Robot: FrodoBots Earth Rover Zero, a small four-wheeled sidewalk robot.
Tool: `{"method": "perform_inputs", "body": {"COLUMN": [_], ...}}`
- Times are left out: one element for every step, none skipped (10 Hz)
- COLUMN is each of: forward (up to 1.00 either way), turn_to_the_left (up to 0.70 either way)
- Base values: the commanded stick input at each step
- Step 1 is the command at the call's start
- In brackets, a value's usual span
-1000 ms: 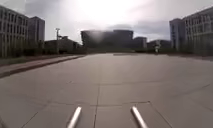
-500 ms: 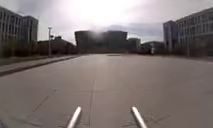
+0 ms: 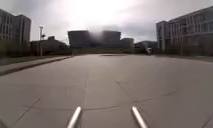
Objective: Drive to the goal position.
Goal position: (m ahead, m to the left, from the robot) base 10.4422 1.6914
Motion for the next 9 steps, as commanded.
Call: {"method": "perform_inputs", "body": {"forward": [1.00, 1.00, 1.00, 1.00, 1.00, 1.00, 1.00, 1.00, 1.00], "turn_to_the_left": [-0.27, -0.17, -0.03, 0.00, 0.00, 0.00, 0.00, 0.00, 0.00]}}
